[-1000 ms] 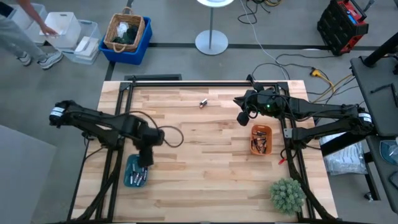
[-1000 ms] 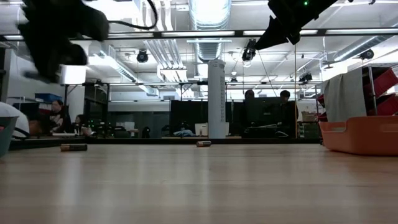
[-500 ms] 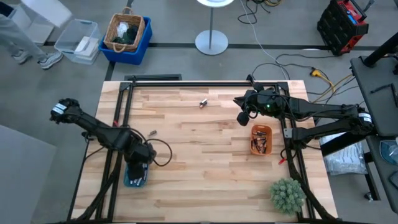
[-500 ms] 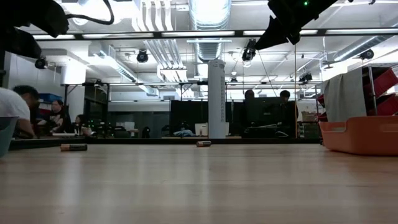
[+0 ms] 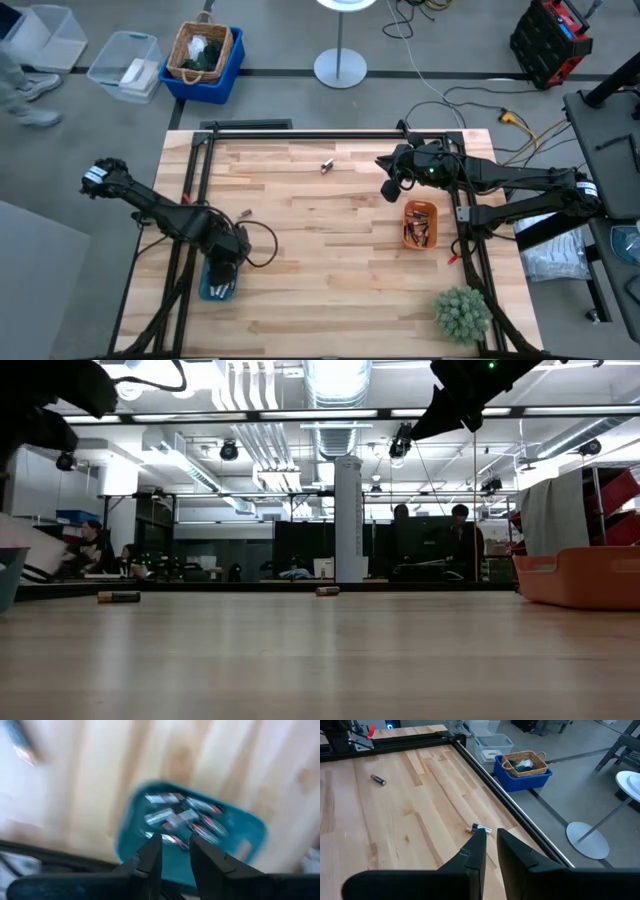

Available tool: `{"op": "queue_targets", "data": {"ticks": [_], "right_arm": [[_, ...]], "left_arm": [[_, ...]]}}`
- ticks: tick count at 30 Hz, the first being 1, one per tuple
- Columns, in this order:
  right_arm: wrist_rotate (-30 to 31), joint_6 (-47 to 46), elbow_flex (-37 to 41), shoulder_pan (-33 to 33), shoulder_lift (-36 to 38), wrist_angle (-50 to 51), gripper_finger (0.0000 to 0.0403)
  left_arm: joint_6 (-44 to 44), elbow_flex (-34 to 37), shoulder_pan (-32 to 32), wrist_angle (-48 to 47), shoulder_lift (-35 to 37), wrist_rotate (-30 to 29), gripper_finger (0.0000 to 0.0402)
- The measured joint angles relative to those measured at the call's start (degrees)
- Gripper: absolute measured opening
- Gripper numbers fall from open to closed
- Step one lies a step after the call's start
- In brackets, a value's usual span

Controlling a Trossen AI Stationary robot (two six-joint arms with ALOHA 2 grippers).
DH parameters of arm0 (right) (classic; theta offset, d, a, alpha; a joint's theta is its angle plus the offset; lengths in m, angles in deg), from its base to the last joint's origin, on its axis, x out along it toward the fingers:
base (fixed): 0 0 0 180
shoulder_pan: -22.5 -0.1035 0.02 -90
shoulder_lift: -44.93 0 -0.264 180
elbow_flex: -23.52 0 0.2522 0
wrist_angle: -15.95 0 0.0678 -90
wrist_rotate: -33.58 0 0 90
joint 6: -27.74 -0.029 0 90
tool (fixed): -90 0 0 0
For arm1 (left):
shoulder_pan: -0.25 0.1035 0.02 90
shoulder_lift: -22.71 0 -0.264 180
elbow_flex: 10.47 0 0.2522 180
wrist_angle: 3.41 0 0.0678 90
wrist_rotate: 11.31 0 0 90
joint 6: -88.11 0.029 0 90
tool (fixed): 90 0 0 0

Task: Sort batteries
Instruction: Put the black battery into the orange bin

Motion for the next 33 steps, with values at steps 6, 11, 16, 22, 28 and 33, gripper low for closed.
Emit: {"op": "queue_targets", "data": {"ticks": [6,11,16,22,28,33], "right_arm": [[0.0,-3.0,0.0,0.0,0.0,-1.4,0.0038],[0.0,-5.1,0.0,0.0,0.0,-3.1,0.0038],[0.0,-6.2,-1.9,0.1,0.0,-3.7,0.0038],[4.0,-7.3,-7.1,0.1,-0.4,0.5,0.0038],[12.1,-9.4,-16.3,1.7,-7.1,12.5,0.0038],[13.4,-12.4,-26.0,7.3,-16.2,25.7,0.0038]], "left_arm": [[6.2,-2.9,0.1,0.2,0.0,-19.3,0.0078],[11.9,-4.8,0.1,1.6,0.0,-38.4,0.0079],[19.5,-4.4,0.8,3.4,0.4,-46.9,0.0079],[21.8,-1.9,2.4,5.9,2.7,-53.9,0.0078],[28.8,4.7,2.8,18.0,8.3,-55.7,0.0077],[38.7,8.0,3.6,29.1,12.7,-55.6,0.0077]]}}
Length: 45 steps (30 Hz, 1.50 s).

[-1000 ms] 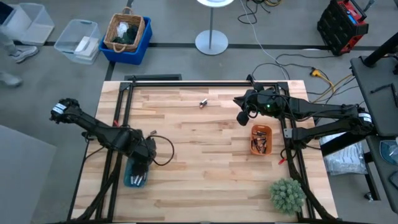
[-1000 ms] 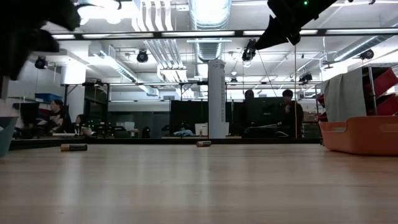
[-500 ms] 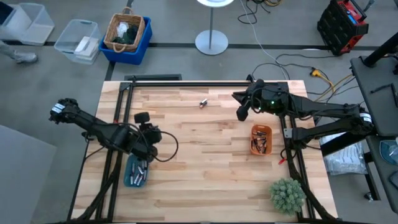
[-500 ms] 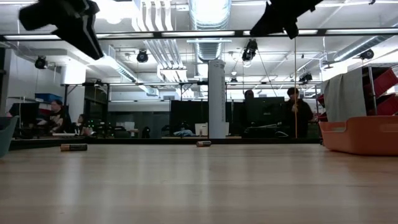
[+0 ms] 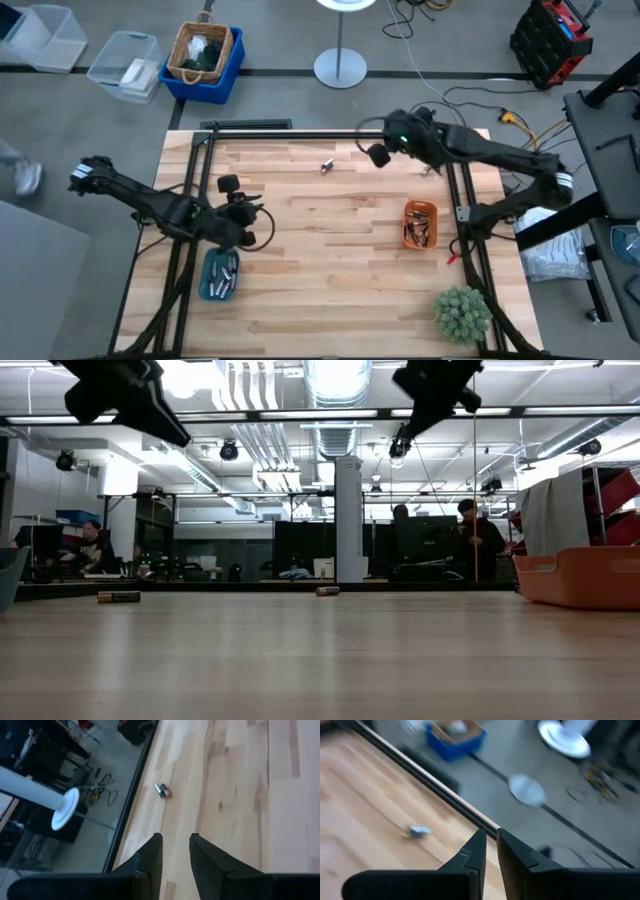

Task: Sort batteries
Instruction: Put the black battery into the orange bin

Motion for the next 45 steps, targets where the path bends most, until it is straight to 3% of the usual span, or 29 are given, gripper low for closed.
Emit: {"op": "queue_targets", "data": {"ticks": [7,13,24,33,39,45], "right_arm": [[-0.1,-2.6,-9.5,10.2,-10.7,19.9,0.0038],[-3.6,-2.7,-9.5,18.6,-13.9,25.8,0.0038],[-15.3,-3.6,-5.1,30.5,-14.4,25.6,0.0038],[-15.8,-4.5,4.4,33.4,-13.9,24.1,0.0038],[-22.7,-1.9,10.7,35.9,-12.5,16.6,0.0038],[-24.7,-0.9,15.5,37.9,-10.8,14.0,0.0038]], "left_arm": [[2.4,0.0,0.3,1.6,4.2,-0.1,0.0077],[2.2,0.9,0.3,1.8,5.7,-0.1,0.0077],[3.8,3.6,0.3,1.4,7.8,-0.7,0.0077],[3.8,4.2,0.3,1.3,8.7,-1.9,0.0077],[3.8,4.2,0.3,1.4,8.7,-1.9,0.0077],[3.8,4.2,0.3,1.4,8.7,-1.9,0.0077]]}}
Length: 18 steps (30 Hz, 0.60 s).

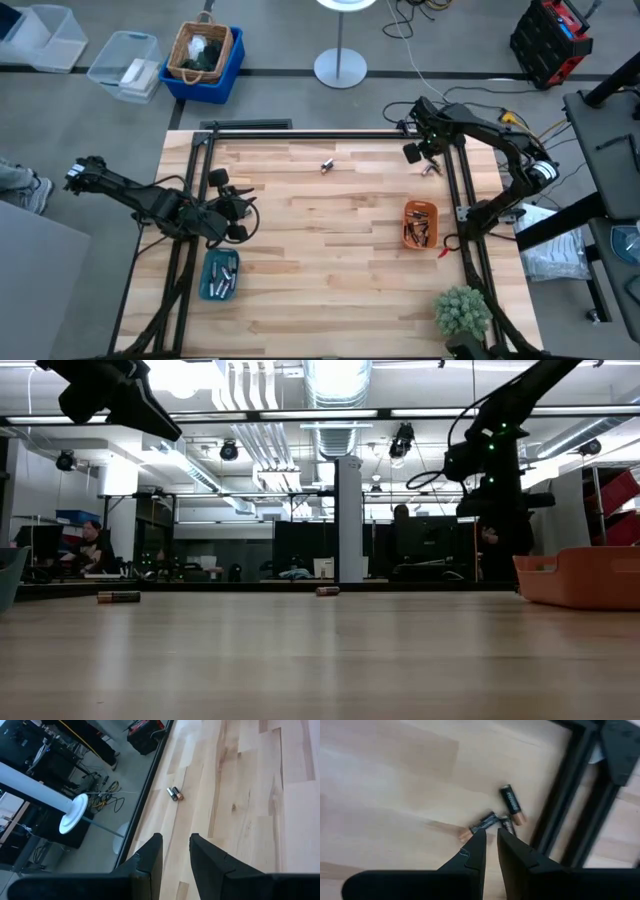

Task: Sort batteries
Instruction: Put the black battery into the orange bin

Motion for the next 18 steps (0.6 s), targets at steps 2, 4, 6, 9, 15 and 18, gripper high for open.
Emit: {"op": "queue_targets", "data": {"ticks": [2,4,6,9,15,18], "right_arm": [[-2.1,0.5,1.0,-0.1,0.9,-0.7,0.0038],[-2.8,1.0,1.9,-0.2,1.5,-1.0,0.0038],[-2.8,0.9,2.5,-0.1,2.0,-1.8,0.0038],[-3.7,0.7,3.4,-0.1,2.2,-2.0,0.0038],[-4.1,-1.3,5.6,-0.1,2.2,-2.9,0.0054],[-4.0,-2.5,6.1,-0.1,2.2,-3.8,0.0081]], "left_arm": [[0.0,0.0,0.0,0.0,0.0,0.0,0.0077],[0.0,0.0,0.0,0.0,0.0,0.0,0.0077],[-0.1,0.0,0.0,0.0,0.0,0.0,0.0077],[-0.2,0.0,0.0,0.0,0.0,0.0,0.0077],[-0.3,0.0,0.0,0.0,0.0,0.0,0.0077],[-0.3,0.0,0.0,0.0,0.0,0.0,0.0078]]}}
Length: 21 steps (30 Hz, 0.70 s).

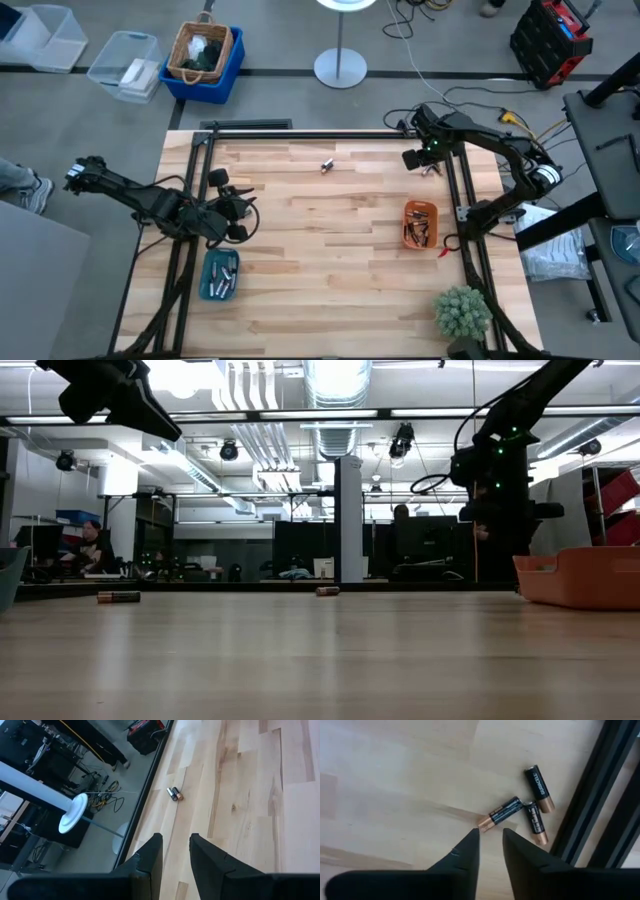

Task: Sort batteries
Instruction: Put the black battery into the orange bin

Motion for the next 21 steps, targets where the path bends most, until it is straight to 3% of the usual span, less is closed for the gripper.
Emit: {"op": "queue_targets", "data": {"ticks": [11,21], "right_arm": [[-0.2,-5.1,2.5,-0.2,0.0,-0.8,0.0174],[-0.2,-8.1,3.3,-0.2,0.0,-2.6,0.0190]], "left_arm": [[0.0,0.0,0.0,-0.1,0.0,0.0,0.0078],[0.2,0.0,0.0,-0.2,0.0,0.0,0.0078]]}}
